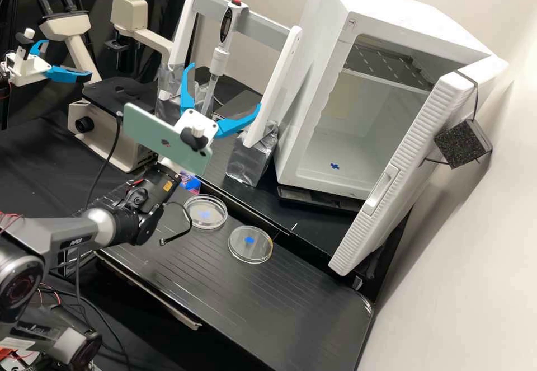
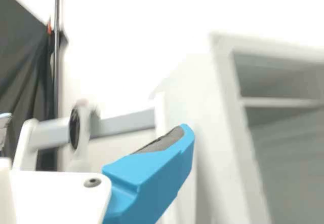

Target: Use the pipette

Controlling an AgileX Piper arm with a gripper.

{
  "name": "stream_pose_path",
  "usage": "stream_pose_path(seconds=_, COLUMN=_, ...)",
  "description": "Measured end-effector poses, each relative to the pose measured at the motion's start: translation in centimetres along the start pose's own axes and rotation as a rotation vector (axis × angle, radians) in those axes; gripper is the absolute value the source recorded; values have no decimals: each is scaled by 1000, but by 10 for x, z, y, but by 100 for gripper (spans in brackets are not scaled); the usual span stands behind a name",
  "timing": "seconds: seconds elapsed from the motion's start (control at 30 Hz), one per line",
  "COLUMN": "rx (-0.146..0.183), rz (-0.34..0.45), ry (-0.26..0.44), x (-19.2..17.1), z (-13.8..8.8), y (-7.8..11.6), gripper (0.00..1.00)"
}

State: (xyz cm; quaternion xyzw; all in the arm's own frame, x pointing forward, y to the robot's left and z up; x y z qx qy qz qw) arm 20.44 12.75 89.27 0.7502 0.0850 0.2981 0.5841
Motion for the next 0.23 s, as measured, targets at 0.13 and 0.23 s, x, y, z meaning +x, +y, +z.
stream_pose_path(seconds=0.13, rx=-10, rz=7, ry=-27, x=-14, z=10, y=-1, gripper=100)
stream_pose_path(seconds=0.23, rx=-20, rz=3, ry=-62, x=-22, z=17, y=-2, gripper=100)
